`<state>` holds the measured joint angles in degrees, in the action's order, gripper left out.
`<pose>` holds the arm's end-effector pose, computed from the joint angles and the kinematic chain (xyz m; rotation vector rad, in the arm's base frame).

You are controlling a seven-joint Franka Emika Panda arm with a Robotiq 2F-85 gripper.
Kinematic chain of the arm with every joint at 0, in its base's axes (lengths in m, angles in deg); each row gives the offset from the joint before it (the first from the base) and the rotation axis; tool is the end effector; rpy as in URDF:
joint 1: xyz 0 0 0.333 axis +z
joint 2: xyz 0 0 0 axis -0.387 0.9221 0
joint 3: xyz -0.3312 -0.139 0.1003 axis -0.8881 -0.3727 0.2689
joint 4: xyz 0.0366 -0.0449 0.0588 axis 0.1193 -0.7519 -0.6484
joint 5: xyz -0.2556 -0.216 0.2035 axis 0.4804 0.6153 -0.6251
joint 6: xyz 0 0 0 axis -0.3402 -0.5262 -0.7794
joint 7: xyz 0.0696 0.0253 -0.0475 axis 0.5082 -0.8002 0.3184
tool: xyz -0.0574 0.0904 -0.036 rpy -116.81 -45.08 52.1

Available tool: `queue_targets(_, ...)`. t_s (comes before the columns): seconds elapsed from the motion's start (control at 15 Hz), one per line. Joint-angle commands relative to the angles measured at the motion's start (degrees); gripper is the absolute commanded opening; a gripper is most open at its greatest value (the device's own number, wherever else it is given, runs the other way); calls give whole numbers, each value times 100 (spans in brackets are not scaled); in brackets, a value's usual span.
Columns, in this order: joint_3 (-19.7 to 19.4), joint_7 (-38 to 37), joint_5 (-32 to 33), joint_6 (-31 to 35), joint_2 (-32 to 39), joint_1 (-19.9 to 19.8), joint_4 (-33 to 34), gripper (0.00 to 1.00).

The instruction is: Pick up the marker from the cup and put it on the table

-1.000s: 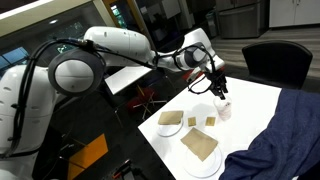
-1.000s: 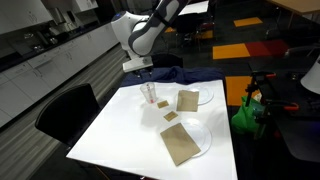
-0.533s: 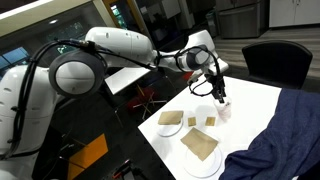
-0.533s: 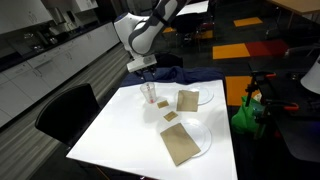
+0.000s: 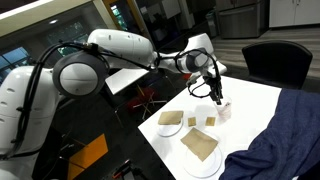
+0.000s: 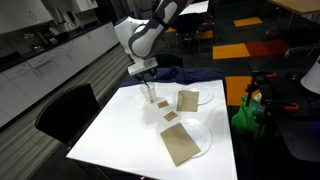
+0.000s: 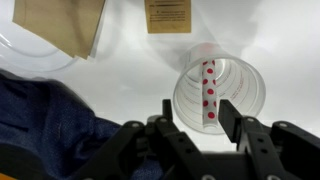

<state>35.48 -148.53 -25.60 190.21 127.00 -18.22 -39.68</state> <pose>0.7909 -0.0086 0.2214 2.5704 -1.5474 0.1359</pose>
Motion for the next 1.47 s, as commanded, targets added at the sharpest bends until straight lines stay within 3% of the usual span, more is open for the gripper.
queue_targets(0.0,-1,143,-142,-69,120,13,185,54)
queue_targets(1.4,-320,-150,72,95,1011,211,1218,55)
